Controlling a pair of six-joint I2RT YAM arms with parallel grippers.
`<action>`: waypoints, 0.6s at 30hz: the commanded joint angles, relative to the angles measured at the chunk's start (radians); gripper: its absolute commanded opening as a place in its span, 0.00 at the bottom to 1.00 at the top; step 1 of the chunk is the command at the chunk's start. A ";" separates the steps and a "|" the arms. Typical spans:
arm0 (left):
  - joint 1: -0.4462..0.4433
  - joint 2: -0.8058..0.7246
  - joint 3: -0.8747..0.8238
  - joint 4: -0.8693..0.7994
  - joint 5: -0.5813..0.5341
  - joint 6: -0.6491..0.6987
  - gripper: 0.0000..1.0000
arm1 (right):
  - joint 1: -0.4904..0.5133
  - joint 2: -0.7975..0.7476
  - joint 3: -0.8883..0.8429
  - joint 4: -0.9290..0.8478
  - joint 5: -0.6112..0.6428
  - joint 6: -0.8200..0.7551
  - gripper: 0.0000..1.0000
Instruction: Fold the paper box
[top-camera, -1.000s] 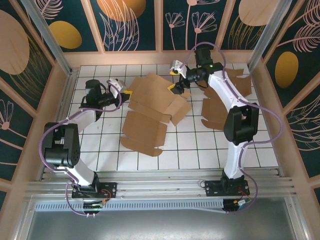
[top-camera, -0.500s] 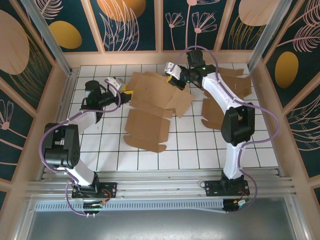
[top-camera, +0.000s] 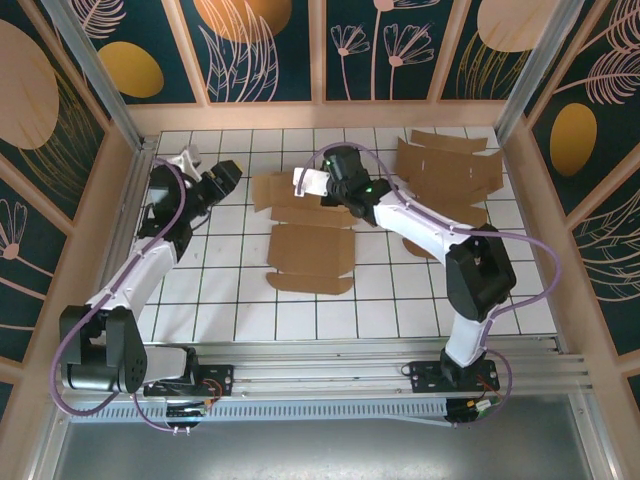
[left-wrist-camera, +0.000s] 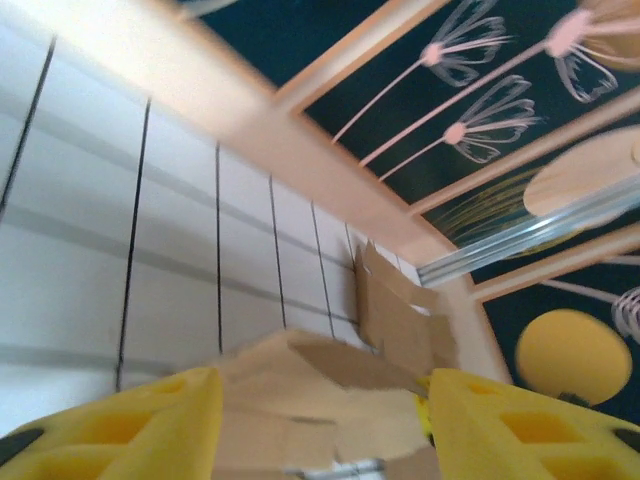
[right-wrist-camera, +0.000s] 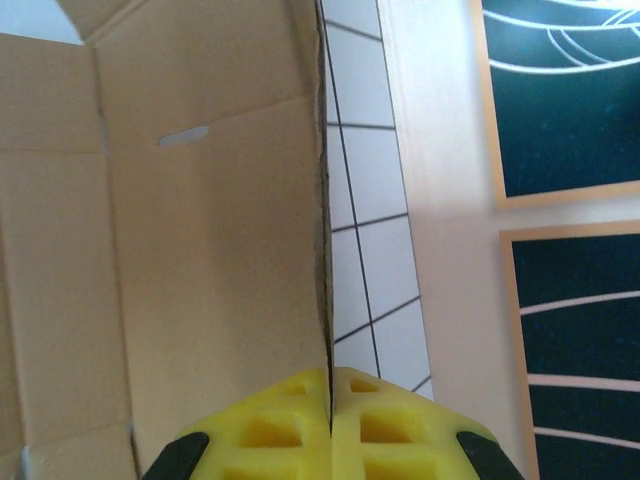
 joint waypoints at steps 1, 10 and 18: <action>-0.019 -0.025 -0.036 -0.019 0.065 -0.309 0.52 | 0.027 -0.010 -0.069 0.206 0.153 -0.067 0.00; -0.103 0.059 0.003 0.015 0.020 -0.486 0.70 | 0.092 -0.004 -0.200 0.402 0.250 -0.101 0.00; -0.157 0.170 -0.081 0.292 0.002 -0.632 0.72 | 0.133 0.013 -0.239 0.508 0.320 -0.119 0.00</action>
